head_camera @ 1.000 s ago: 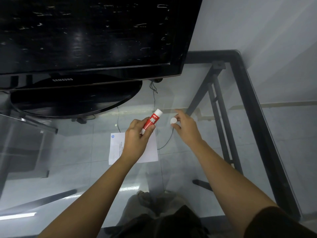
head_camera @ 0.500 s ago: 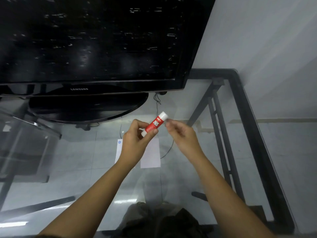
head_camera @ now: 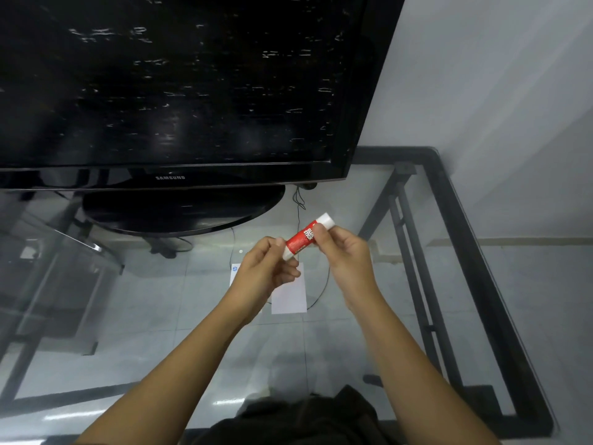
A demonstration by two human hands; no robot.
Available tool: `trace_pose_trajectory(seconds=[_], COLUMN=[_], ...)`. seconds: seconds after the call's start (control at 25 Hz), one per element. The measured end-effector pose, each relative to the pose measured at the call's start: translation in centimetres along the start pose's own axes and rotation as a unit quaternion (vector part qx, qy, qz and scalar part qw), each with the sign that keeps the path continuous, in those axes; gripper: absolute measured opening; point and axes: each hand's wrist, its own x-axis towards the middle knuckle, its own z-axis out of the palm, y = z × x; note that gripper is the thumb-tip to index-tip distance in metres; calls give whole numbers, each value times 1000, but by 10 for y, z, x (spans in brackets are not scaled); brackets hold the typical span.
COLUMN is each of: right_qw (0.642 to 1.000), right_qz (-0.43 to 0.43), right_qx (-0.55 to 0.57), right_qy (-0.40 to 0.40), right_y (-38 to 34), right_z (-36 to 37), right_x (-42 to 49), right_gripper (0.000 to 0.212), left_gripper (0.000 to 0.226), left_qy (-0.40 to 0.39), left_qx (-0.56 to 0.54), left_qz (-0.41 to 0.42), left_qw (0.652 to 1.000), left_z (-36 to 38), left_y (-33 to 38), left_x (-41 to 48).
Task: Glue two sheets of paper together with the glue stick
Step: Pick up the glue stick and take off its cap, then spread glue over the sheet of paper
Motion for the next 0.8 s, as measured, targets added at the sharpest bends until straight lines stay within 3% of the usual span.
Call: trace_pose_trajectory(seconds=[0.08,0.16,0.2,0.28,0.32,0.36,0.4,0.44,0.48,0.56,0.64,0.68,0.72,0.76,0.8], right_qw=[1000,1000,999,999,999,999,999,999,999,999,999,999,999,999,999], right_qz=[-10,-1,6,17,20,19,14,7,1,-4,-4,-1,4,10,16], right_qx=[7,14,18,22,24,29,37,41,39,28,21,19,17,18,17], right_qy=[8,22,27,24,21,18,17,17,18,21,24,26,29,30,31], right_y=[-4,-7,-7,-9,-10,-12,-14,-16,-18,-22,-23,-24,-25,-25,-25], right_z=[1,3,4,7,9,9,9,8,7,6,7,7,9,10,11], right_x=[-3,-5,-6,-10,-11,-13,-13,-13,-12,-12,-12,-12,-12,-13,-13], right_gripper=[27,23,23,29,34,36,35,31,25,18,18,19,21,23,24], left_gripper=[26,20,17,19,22,24,26,29,32,30,14,11,18,25,31], left_qy=[-6,15,43,111,124,132,123,101,56,30,29,44,74,105,126], left_qx=[-6,87,201,440,493,495,430,314,178,62,91,155,257,366,459], left_qz=[24,100,191,386,445,448,387,293,188,112,151,201,284,382,476], left_qw=[1000,991,960,803,737,732,807,898,964,991,984,966,921,842,739], left_z=[-2,-1,-4,-7,-9,-8,-5,-1,1,-1,-2,-3,-5,-8,-11], left_y=[1,2,-1,-5,-9,-11,-6,4,10,8,12,14,11,7,3], left_x=[-4,-8,-7,-5,-4,-5,-8,-12,-14,-12,-11,-13,-12,-10,-7])
